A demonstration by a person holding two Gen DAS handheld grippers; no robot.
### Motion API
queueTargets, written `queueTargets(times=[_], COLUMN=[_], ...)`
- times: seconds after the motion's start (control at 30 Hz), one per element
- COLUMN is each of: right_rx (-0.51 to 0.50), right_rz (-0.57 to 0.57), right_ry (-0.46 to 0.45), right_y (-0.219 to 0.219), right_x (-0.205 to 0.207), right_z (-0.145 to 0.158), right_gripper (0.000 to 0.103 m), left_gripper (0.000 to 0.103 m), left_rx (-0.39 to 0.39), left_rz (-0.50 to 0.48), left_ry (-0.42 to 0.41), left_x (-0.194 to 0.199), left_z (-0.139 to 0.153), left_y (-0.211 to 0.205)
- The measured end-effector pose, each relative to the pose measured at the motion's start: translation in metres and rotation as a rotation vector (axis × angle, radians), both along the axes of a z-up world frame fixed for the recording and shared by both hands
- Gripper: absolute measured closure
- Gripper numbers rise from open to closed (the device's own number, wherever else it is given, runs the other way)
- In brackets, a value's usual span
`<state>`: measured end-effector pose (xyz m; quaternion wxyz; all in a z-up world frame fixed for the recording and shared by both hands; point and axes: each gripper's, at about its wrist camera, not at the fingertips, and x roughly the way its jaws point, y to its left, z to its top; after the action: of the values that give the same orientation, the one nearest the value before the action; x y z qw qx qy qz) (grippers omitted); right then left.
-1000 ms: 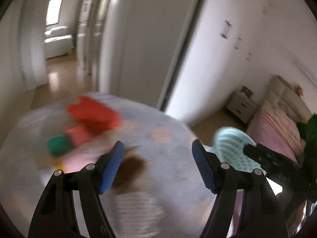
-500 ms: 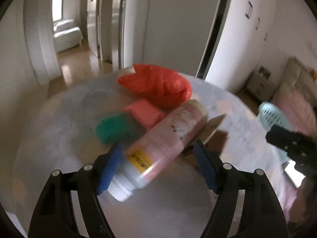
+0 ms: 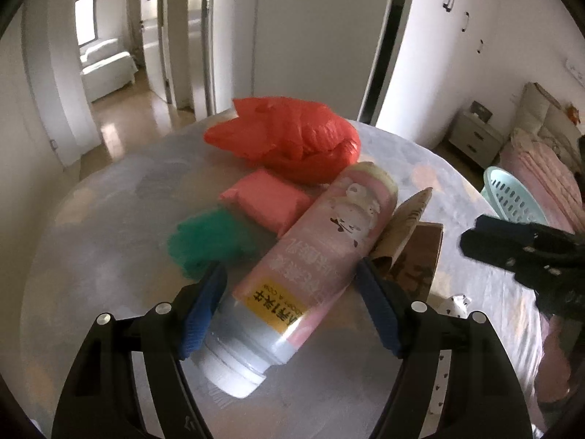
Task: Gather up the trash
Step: 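Grasp the pink bottle with the left tool while the right tool grasps the brown paper bag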
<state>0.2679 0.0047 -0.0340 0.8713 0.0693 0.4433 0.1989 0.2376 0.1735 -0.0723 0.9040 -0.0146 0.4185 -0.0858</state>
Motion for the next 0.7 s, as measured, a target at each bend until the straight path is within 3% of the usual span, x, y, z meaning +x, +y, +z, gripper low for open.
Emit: queueTargets(times=[0.2, 0.33, 0.4, 0.53, 0.6, 0.7], right_rx=[0.041, 0.033, 0.024, -0.007, 0.012, 0.019], right_rz=[0.015, 0.022, 0.022, 0.004, 0.0, -0.003], right_ry=[0.107, 0.081, 0.077, 0.055, 0.049, 0.028], right_y=[0.007, 0.013, 0.014, 0.011, 0.007, 0.003], right_x=[0.012, 0.013, 0.013, 0.011, 0.01, 0.005], right_z=[-0.03, -0.03, -0.029, -0.027, -0.024, -0.017], right_gripper=[0.045, 0.048, 0.066, 0.085, 0.102, 0.102], left_gripper=[0.038, 0.048, 0.05, 0.057, 0.057, 0.057], left_rx=[0.035, 0.02, 0.006, -0.02, -0.024, -0.046], left_rz=[-0.045, -0.072, -0.083, -0.098, -0.085, -0.067], left_ry=[0.044, 0.061, 0.062, 0.068, 0.067, 0.06], left_x=[-0.005, -0.009, -0.012, -0.017, -0.021, -0.026], left_z=[-0.01, -0.016, -0.015, -0.016, -0.015, -0.012], left_y=[-0.007, -0.005, -0.006, -0.01, -0.011, -0.01])
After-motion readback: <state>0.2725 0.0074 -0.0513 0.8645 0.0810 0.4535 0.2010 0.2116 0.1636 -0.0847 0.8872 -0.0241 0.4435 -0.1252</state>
